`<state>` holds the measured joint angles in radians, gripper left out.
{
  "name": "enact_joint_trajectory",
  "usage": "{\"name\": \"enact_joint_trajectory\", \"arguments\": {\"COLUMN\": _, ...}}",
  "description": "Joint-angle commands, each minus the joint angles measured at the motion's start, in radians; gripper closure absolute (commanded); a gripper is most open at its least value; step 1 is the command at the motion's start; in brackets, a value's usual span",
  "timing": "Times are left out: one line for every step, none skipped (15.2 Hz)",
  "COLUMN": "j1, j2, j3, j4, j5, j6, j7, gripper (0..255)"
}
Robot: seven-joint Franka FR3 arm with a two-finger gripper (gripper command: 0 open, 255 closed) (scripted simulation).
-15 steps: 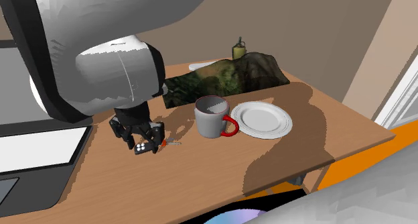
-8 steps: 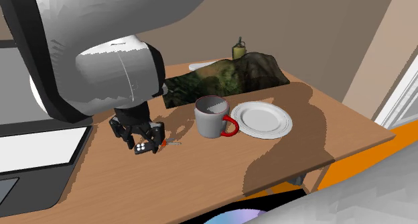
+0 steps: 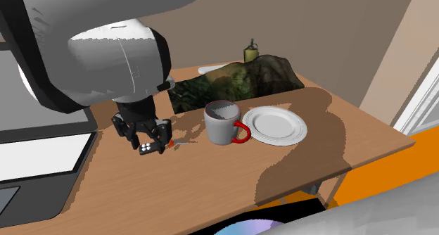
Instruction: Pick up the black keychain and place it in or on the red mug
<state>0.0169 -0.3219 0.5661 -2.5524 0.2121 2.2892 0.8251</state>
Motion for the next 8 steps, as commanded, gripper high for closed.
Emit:
{"name": "enact_joint_trajectory", "arguments": {"j1": 0.004, "j2": -0.019, "j3": -0.006, "j4": 0.014, "j5": 0.005, "j6": -0.032, "j7": -0.003, "gripper": 255}}
{"name": "enact_joint_trajectory", "arguments": {"j1": 0.005, "j2": -0.028, "j3": -0.01, "j4": 0.021, "j5": 0.007, "j6": -0.048, "j7": -0.006, "gripper": 255}}
{"name": "enact_joint_trajectory", "arguments": {"j1": 0.006, "j2": -0.037, "j3": -0.014, "j4": 0.028, "j5": 0.008, "j6": -0.064, "j7": -0.008, "gripper": 255}}
{"name": "enact_joint_trajectory", "arguments": {"j1": 0.007, "j2": -0.045, "j3": -0.018, "j4": 0.036, "j5": 0.01, "j6": -0.08, "j7": -0.01, "gripper": 255}}
{"name": "enact_joint_trajectory", "arguments": {"j1": 0.008, "j2": -0.053, "j3": -0.021, "j4": 0.044, "j5": 0.011, "j6": -0.095, "j7": -0.011, "gripper": 255}}
{"name": "enact_joint_trajectory", "arguments": {"j1": 0.009, "j2": -0.061, "j3": -0.025, "j4": 0.052, "j5": 0.012, "j6": -0.111, "j7": -0.013, "gripper": 255}}
{"name": "enact_joint_trajectory", "arguments": {"j1": 0.009, "j2": -0.069, "j3": -0.028, "j4": 0.06, "j5": 0.012, "j6": -0.126, "j7": -0.014, "gripper": 255}}
{"name": "enact_joint_trajectory", "arguments": {"j1": 0.01, "j2": -0.076, "j3": -0.032, "j4": 0.068, "j5": 0.013, "j6": -0.141, "j7": -0.016, "gripper": 255}}
